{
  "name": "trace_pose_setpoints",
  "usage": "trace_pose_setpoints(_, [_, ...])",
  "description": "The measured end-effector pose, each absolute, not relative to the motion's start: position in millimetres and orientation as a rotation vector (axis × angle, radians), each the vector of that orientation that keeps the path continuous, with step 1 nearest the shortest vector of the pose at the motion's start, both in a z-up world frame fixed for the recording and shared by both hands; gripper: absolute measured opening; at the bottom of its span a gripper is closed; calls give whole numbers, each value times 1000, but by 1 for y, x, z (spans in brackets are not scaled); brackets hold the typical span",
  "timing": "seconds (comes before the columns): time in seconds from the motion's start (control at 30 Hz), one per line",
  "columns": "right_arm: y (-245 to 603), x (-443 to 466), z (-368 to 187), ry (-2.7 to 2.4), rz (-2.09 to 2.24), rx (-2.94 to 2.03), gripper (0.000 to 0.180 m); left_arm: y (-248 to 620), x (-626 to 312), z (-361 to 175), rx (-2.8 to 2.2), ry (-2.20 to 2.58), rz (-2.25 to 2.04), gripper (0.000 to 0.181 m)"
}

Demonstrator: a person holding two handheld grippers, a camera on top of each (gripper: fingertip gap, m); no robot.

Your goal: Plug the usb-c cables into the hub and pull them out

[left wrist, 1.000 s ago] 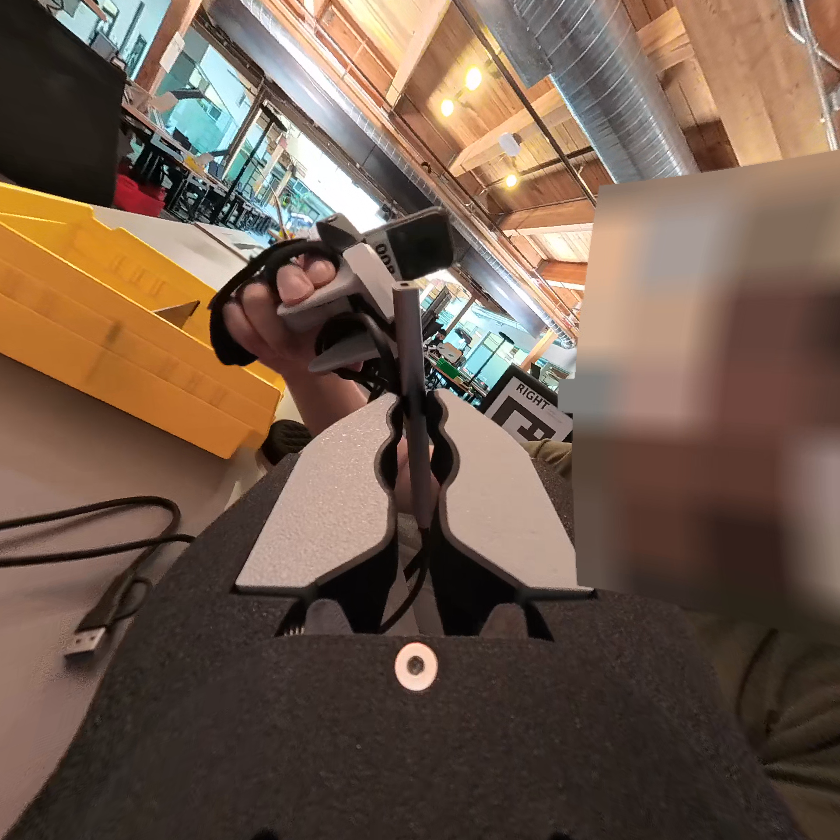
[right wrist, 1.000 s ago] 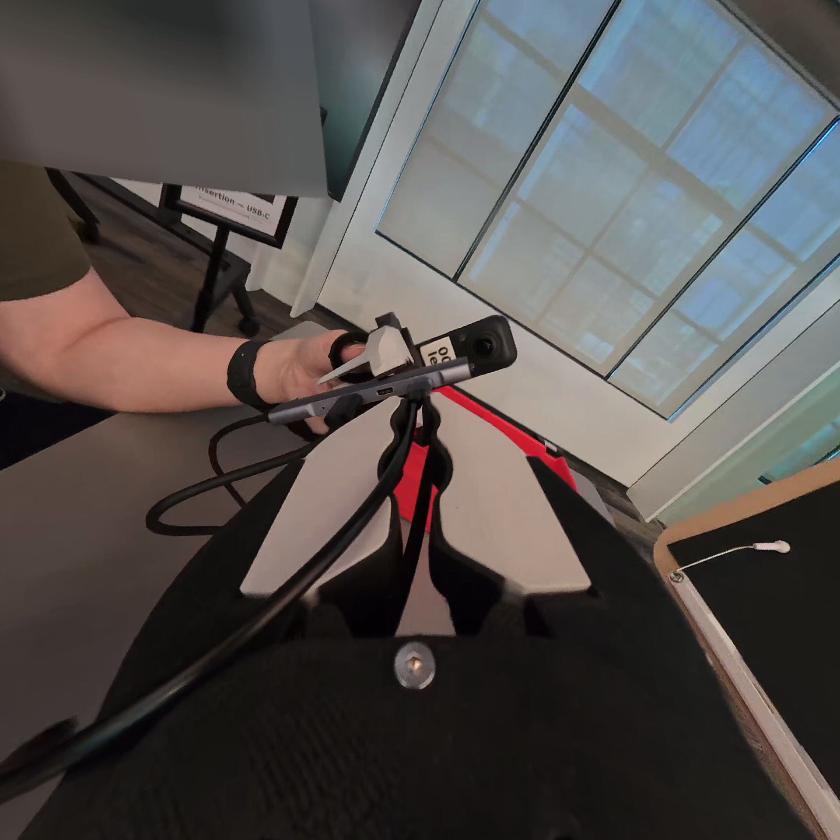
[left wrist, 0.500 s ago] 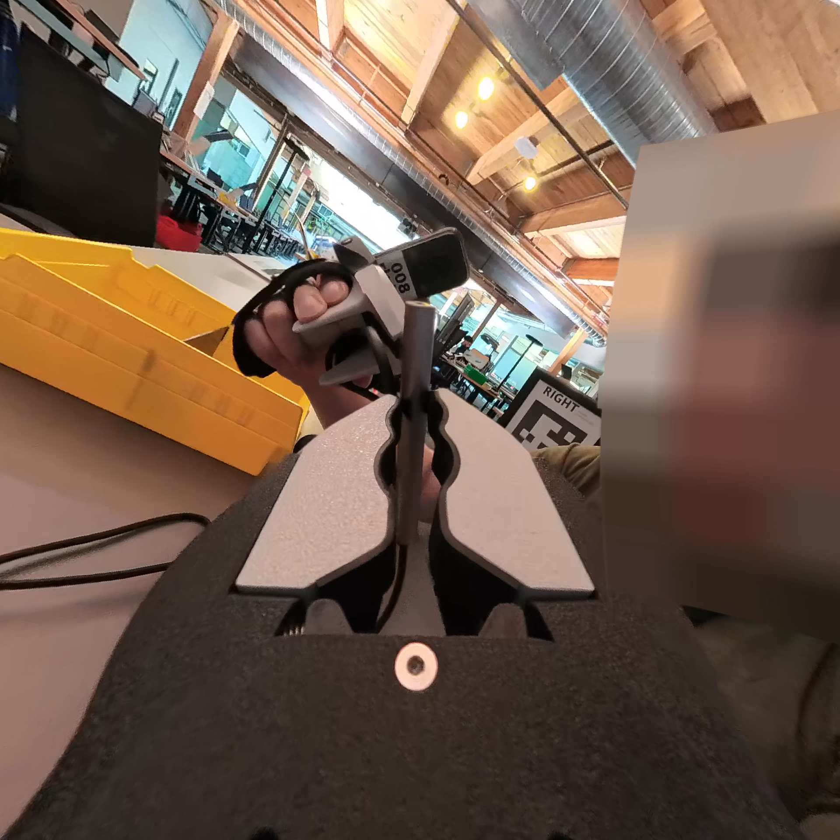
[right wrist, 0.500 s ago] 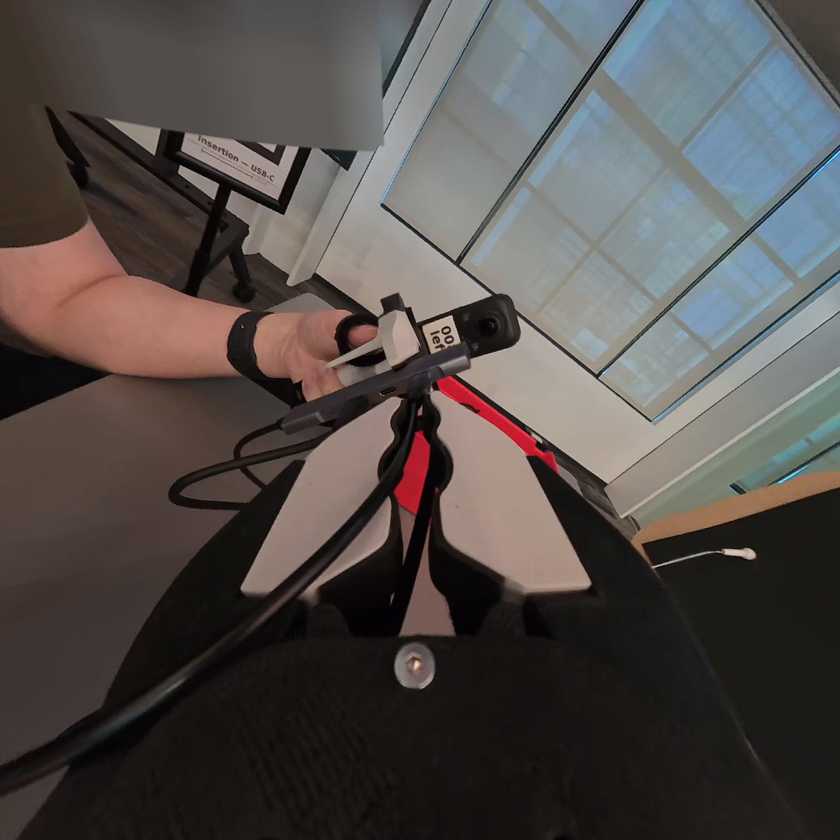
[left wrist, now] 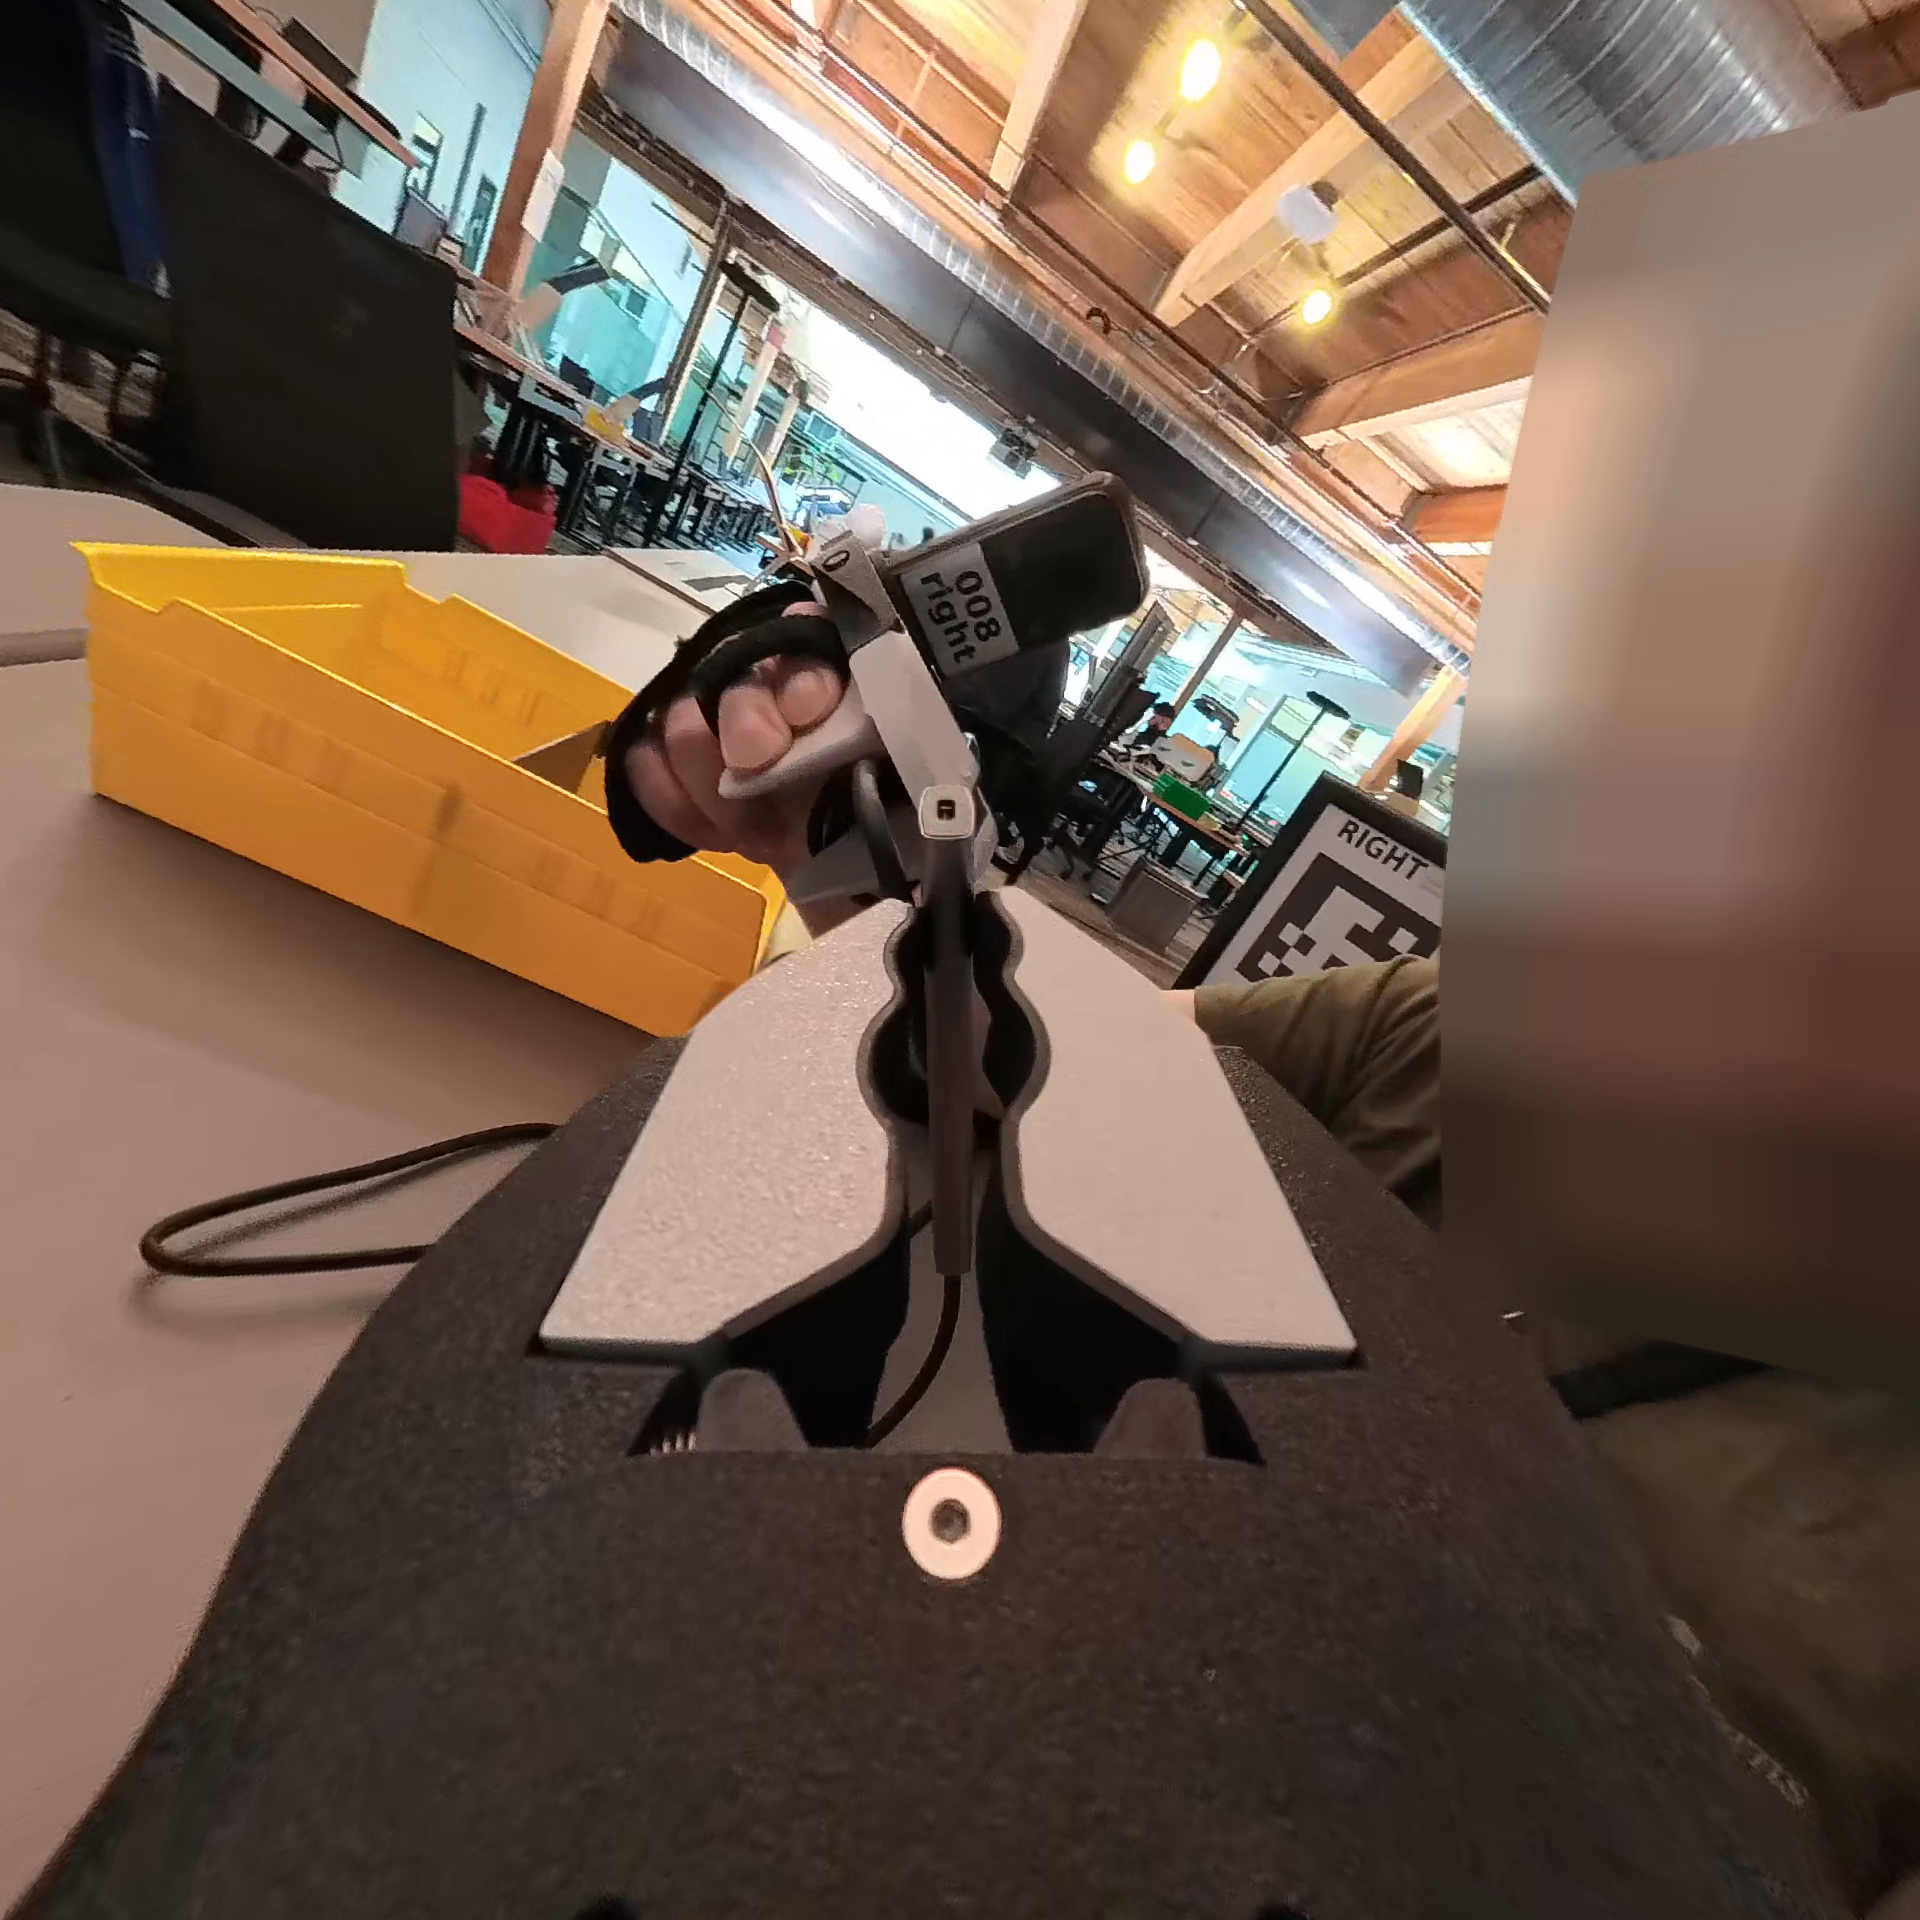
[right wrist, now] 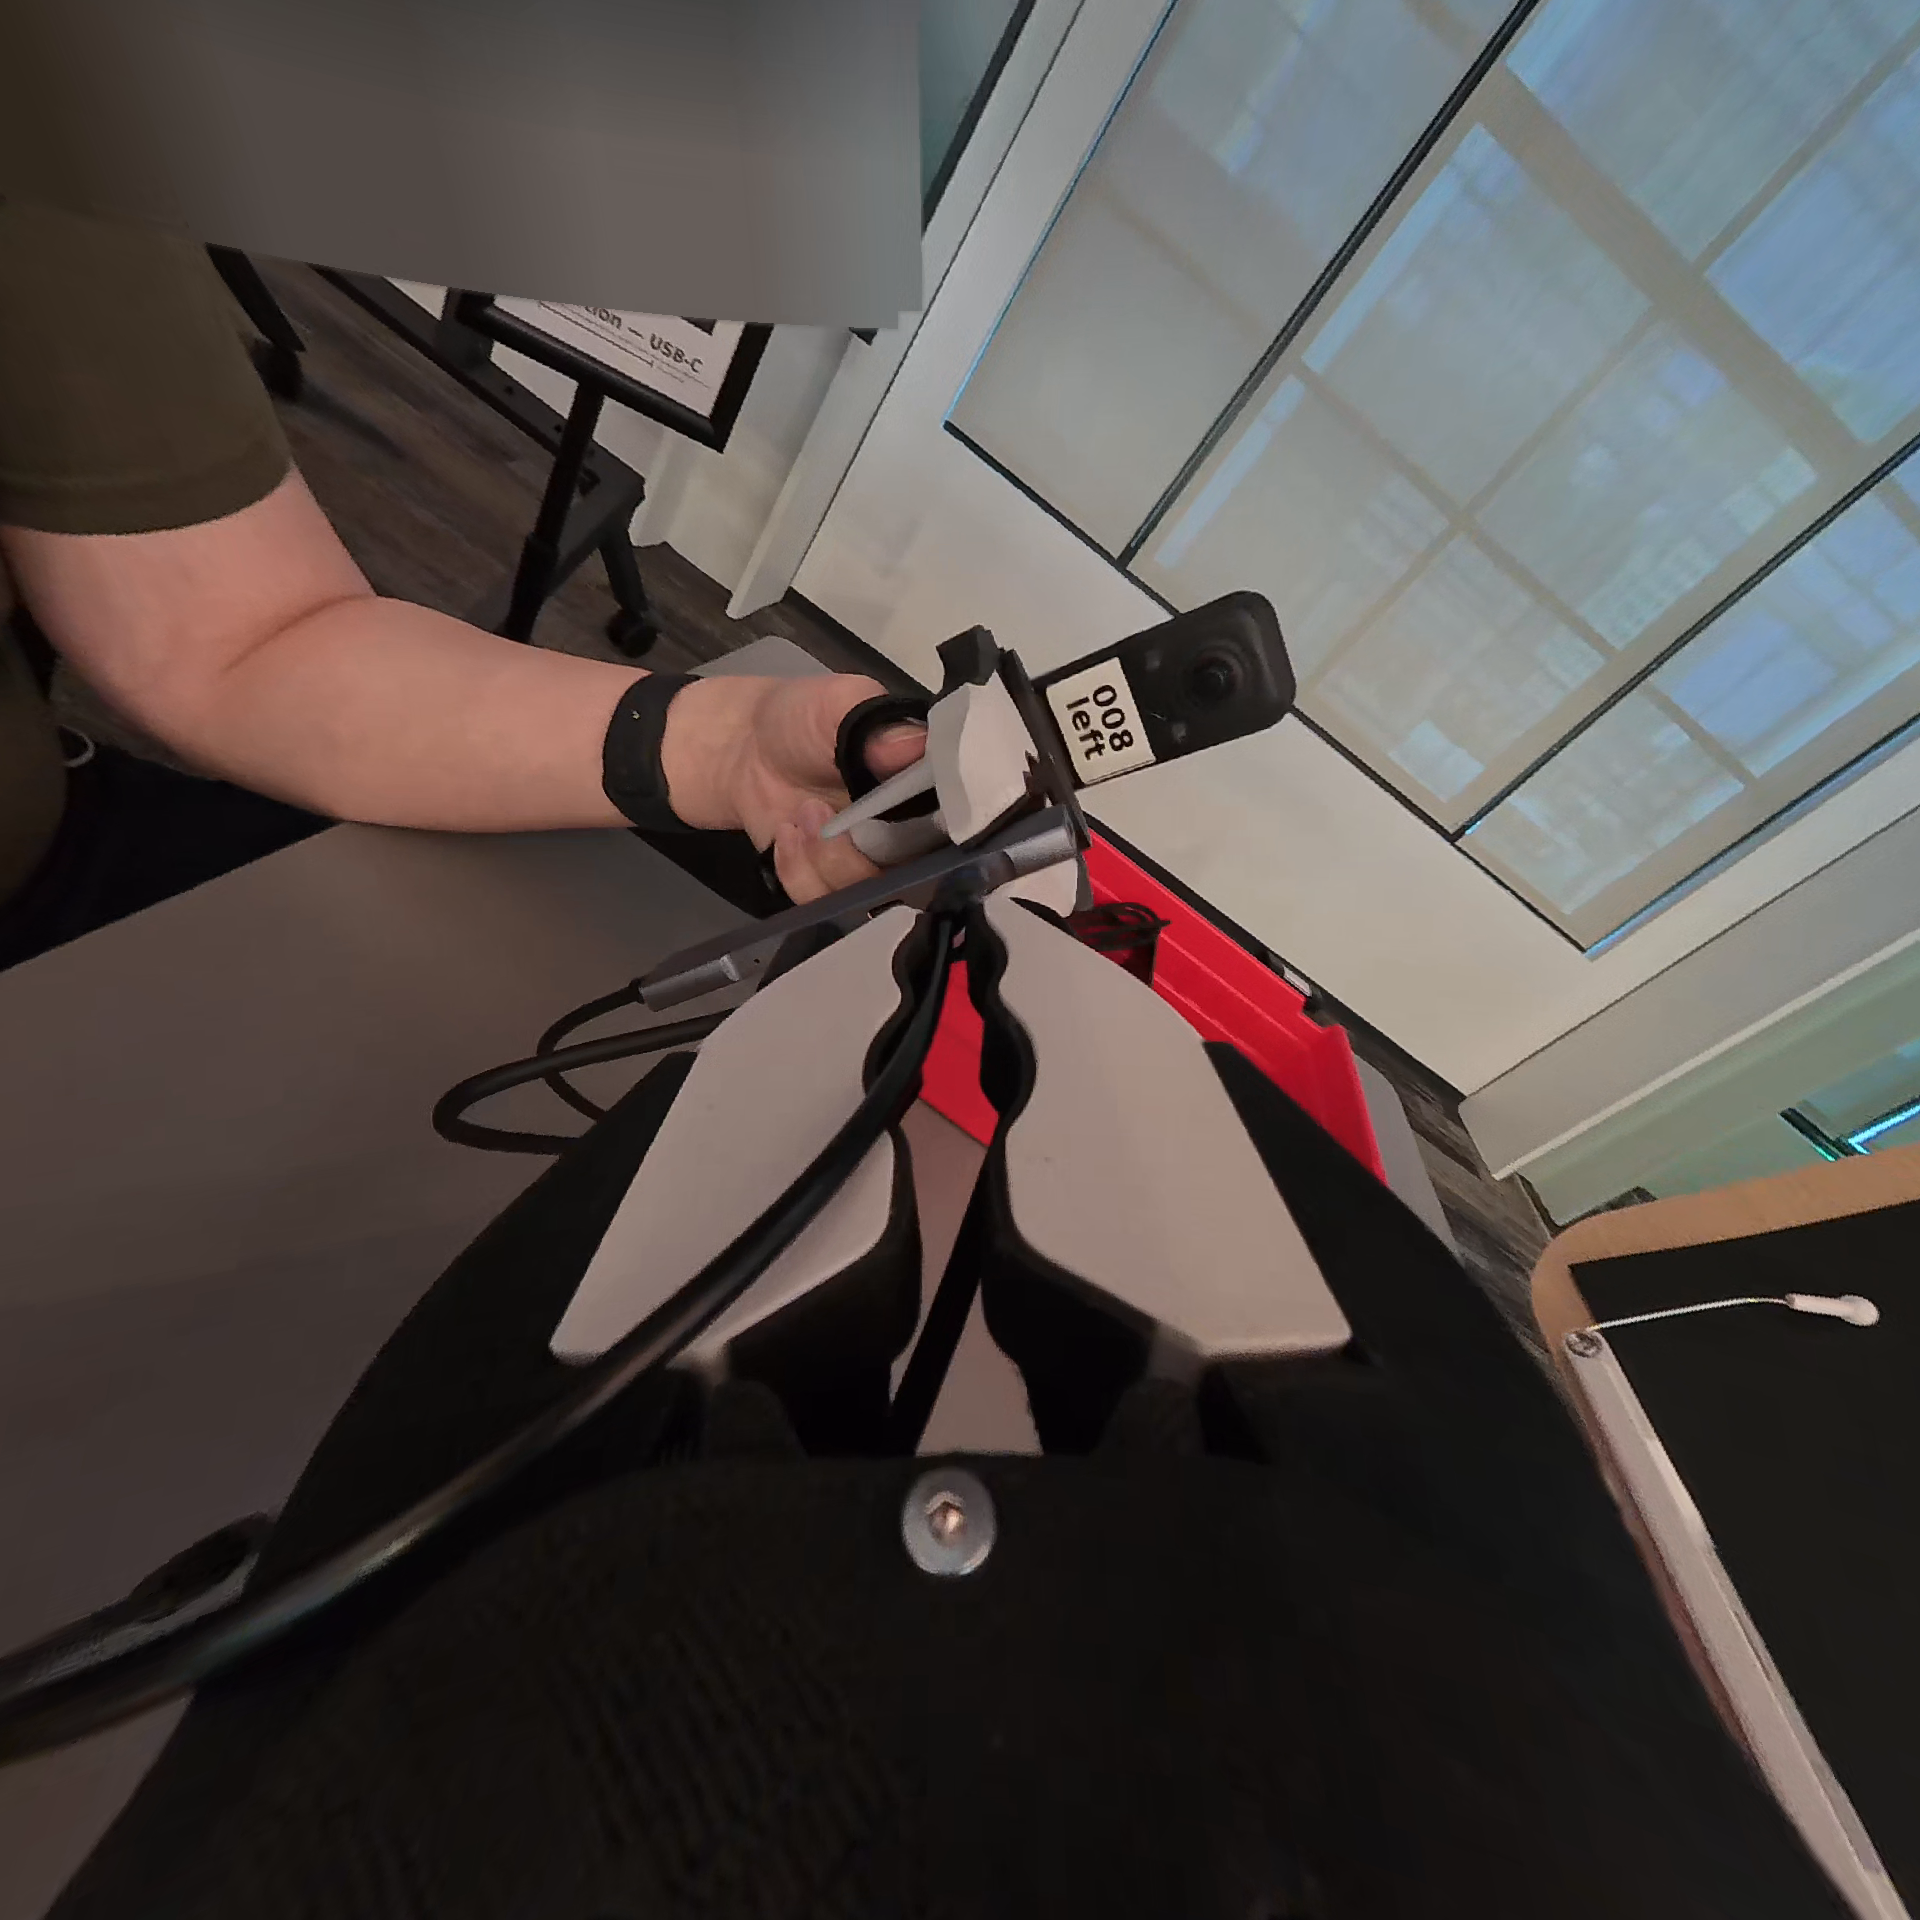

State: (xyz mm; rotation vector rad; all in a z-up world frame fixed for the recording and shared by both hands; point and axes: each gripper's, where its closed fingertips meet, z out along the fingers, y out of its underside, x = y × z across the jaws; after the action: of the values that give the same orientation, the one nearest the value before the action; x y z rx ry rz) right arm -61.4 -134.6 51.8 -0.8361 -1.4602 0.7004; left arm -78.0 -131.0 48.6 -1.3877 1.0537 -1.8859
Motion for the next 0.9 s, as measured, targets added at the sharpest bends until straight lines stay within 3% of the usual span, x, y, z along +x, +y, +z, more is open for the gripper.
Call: trace_pose_setpoints(0.9, [-131,-61,45,-1509,549,-830,7,-130,-74,44,-1379,1022,-1931,9])
